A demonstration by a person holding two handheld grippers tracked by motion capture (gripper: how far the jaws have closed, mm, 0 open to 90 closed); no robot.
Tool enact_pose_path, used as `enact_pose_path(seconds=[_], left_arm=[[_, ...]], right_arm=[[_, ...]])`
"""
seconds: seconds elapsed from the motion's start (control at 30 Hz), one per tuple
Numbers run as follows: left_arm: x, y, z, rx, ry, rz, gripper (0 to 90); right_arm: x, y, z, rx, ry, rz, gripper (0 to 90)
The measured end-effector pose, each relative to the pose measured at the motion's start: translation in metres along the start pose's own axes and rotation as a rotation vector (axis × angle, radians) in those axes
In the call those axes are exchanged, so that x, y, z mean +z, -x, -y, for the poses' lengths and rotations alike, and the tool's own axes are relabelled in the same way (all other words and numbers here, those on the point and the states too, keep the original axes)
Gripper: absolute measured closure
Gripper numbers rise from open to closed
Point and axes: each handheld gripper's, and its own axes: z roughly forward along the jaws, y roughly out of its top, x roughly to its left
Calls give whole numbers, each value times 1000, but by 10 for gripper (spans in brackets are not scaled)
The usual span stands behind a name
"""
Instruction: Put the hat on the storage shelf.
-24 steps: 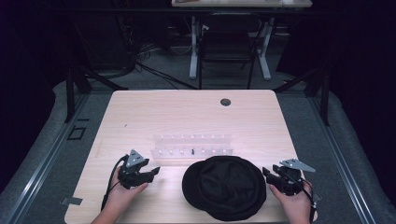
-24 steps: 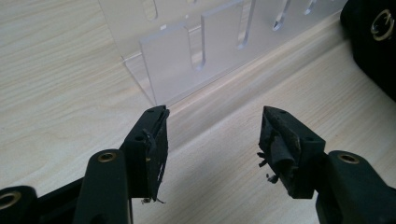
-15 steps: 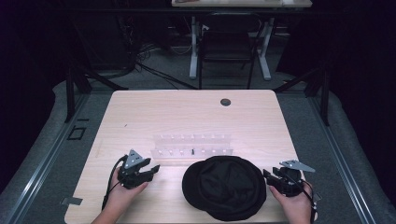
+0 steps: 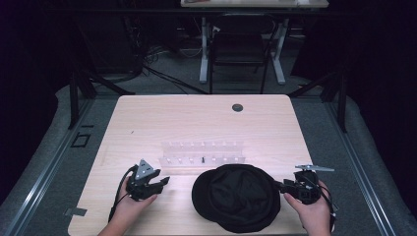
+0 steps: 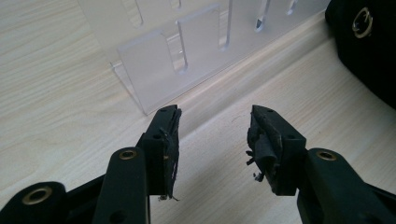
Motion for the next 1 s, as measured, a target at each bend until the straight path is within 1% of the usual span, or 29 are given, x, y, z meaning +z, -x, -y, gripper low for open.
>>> enact_pose_path(seconds=[0.07, 0.1, 0.13, 0.17, 0.27, 0.37, 0.4, 0.43, 0.47, 0.5, 0.57, 0.63, 0.67, 0.7, 0.77, 0.83, 0.9, 0.93, 0.97, 1.0], left_arm=[[1, 0, 0, -4, -2, 1, 526], [1, 0, 0, -4, -2, 1, 523], [1, -1, 0, -2, -5, 3, 523], [1, -1, 0, -5, -7, 5, 521], [2, -1, 0, -24, -15, 20, 521], [2, 0, 0, -25, -13, 28, 521], [1, 0, 0, -23, -13, 29, 520], [1, 0, 0, -23, -13, 29, 520], [1, 0, 0, -25, -12, 31, 519], [2, 0, 0, -26, -15, 29, 518], [2, 0, 0, -24, -20, 28, 517], [2, 0, 0, -24, -19, 29, 517], [2, 0, -1, -24, -21, 31, 516], [2, 0, -1, -24, -21, 31, 515], [2, 1, 0, -19, -18, 31, 515], [3, 1, -1, -19, -22, 34, 514], [3, 2, 0, -19, -21, 34, 514], [3, 2, 0, -22, -21, 35, 514], [3, 2, 0, -22, -21, 35, 514], [3, 1, 0, -18, -21, 35, 514]], right_arm=[[2, -4, -3, -23, -29, 27, 513], [2, -5, -4, -28, -43, 26, 514], [2, -5, -4, -28, -43, 26, 514], [1, -7, -7, -24, -66, 13, 515], [1, -8, -11, -33, -102, 36, 509], [2, -4, -16, -11, -146, 35, 480], [1, -3, -18, 2, -161, 35, 479], [1, -2, -19, 21, -171, 23, 473], [0, 0, -21, 24, -183, 25, 468], [-1, 1, -23, 20, -197, 44, 469], [-1, 1, -24, 14, -194, 68, 468], [-2, 1, -26, 11, -204, 74, 472], [-3, 1, -27, 6, -217, 82, 499], [-3, 1, -27, 6, -217, 82, 499], [-3, -1, -30, 14, -243, 73, 521], [-2, -3, -32, 23, -265, 55, 523], [-1, -4, -33, 28, -274, 48, 524], [-1, -6, -36, 12, -296, 63, 528], [-1, -6, -36, 12, -296, 63, 528], [0, -7, -37, 10, -308, 74, 532]])
